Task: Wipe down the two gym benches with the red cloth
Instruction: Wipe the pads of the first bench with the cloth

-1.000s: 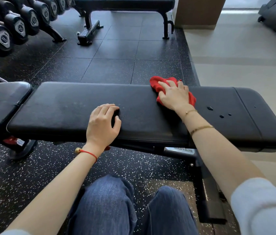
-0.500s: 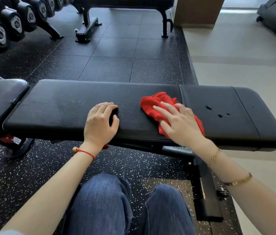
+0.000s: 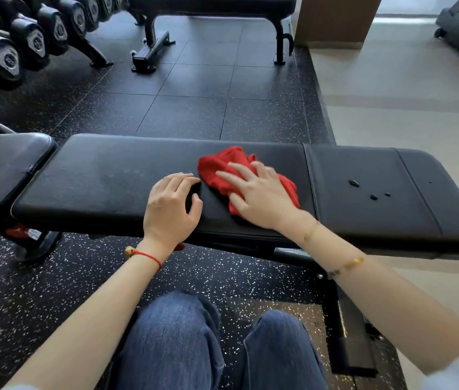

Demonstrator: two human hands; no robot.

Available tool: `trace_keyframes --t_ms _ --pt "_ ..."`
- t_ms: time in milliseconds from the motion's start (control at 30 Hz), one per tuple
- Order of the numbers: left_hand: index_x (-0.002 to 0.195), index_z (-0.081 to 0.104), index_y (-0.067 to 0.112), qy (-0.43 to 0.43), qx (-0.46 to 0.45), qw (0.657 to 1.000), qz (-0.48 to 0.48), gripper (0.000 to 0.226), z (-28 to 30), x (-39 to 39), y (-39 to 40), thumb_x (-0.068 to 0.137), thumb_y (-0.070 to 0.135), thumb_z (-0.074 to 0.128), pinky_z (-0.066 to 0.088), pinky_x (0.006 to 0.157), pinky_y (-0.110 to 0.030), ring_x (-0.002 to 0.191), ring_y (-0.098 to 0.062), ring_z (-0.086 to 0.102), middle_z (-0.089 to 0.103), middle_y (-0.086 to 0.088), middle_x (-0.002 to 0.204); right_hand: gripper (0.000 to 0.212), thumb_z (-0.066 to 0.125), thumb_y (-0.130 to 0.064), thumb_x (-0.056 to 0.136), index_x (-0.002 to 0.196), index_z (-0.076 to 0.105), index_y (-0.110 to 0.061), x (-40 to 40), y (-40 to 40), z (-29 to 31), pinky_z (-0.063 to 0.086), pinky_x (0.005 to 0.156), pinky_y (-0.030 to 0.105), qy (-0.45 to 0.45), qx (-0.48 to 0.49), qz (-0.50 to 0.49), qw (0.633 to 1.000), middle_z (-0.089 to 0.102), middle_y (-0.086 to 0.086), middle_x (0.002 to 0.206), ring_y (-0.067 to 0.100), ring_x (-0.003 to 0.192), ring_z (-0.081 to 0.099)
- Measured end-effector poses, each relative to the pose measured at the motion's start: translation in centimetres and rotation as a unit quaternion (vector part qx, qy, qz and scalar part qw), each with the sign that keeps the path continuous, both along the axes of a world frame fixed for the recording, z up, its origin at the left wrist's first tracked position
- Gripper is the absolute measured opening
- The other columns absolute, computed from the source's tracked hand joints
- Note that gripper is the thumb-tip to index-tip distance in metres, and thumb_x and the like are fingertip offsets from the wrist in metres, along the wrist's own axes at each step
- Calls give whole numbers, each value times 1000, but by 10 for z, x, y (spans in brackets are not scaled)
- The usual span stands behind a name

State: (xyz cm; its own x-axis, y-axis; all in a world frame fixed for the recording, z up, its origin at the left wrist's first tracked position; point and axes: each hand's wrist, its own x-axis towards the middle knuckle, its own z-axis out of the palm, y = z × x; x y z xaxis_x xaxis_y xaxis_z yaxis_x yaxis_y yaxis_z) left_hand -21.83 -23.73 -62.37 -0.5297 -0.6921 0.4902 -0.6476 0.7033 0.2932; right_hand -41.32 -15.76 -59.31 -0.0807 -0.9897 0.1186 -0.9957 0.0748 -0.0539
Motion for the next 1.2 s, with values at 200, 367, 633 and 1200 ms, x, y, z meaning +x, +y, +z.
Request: trace_keyframes --t_ms 200,367,633,1200 --pt "116 67 13 -5 5 1000 -1 37 0 0 0 90 29 45 42 108 -41 121 -22 57 67 -2 123 51 40 -43 95 145 37 -42 -54 25 -2 28 107 42 -5 -21 -56 998 36 -10 154 31 128 39" --pt "116 67 13 -13 0 1000 -3 37 0 0 0 91 28 43 42 108 -42 121 -23 58 67 -3 122 49 38 -42 96 145 38 -40 -67 -39 6 27 107 43 -13 -4 -178 984 35 -3 155 36 129 36" --pt "114 67 15 -8 -4 1000 -5 34 -1 1 -2 88 25 47 43 106 -41 119 -23 58 68 -1 120 52 42 -43 93 144 38 -44 5 5 -4 25 108 44 -31 -18 -3 999 36 -9 154 33 131 35" --pt "121 63 11 -34 11 999 5 33 2 2 9 93 23 50 42 108 -42 121 -25 57 65 -6 126 51 43 -40 95 145 37 -42 -34 73 -3 23 111 41 -18 -15 -100 995 35 -12 153 30 133 33"
